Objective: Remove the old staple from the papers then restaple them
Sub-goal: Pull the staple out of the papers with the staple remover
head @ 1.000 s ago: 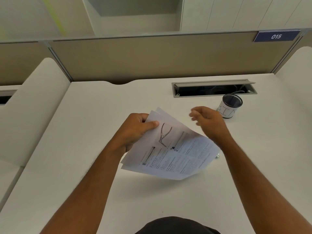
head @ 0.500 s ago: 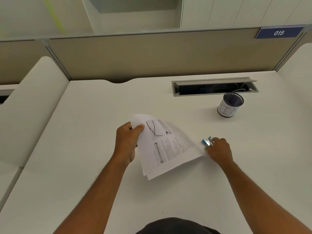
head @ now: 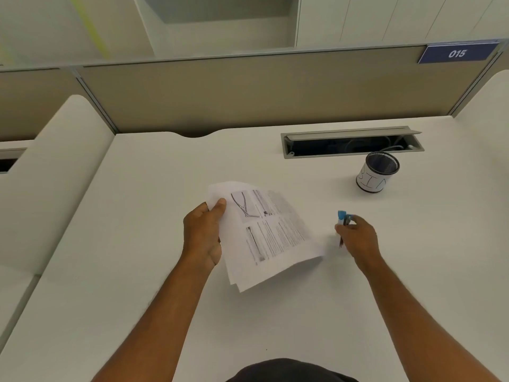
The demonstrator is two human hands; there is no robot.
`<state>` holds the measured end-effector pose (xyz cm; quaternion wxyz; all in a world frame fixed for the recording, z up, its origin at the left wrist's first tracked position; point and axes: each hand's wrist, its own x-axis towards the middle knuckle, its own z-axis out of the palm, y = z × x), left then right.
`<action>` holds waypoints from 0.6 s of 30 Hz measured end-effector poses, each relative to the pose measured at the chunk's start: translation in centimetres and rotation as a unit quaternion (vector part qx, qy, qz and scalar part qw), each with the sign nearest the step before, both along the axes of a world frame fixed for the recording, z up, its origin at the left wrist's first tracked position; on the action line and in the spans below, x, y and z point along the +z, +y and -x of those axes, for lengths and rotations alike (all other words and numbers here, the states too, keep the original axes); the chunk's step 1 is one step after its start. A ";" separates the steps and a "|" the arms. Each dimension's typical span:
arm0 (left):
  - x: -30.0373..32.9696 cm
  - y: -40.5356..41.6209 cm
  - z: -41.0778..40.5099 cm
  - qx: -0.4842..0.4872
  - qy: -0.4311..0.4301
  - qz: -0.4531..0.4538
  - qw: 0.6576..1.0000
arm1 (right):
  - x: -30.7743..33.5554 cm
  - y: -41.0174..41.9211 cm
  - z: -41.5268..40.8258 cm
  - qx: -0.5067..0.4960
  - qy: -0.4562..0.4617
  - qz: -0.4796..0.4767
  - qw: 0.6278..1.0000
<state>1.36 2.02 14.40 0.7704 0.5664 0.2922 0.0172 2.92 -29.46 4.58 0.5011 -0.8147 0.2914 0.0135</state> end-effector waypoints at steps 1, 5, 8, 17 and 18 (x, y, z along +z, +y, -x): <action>0.1 -0.1 0.0 0.020 -0.009 0.032 0.999 | 1.0 0.3 -0.1 -0.019 -0.029 -0.066 0.997; 0.6 -0.7 0.1 0.069 -0.046 0.134 0.988 | 5.6 1.9 -0.2 -0.057 -0.132 -0.372 0.917; 0.8 -1.3 0.4 0.067 -0.044 0.167 0.983 | 8.1 3.8 0.4 -0.037 -0.148 -0.508 0.847; 1.5 -3.3 2.0 0.005 -0.034 0.213 0.976 | 12.0 9.4 3.3 0.021 -0.141 -0.556 0.819; 1.8 -3.4 2.1 0.004 -0.039 0.216 0.975 | 12.4 9.8 3.6 0.032 -0.141 -0.545 0.826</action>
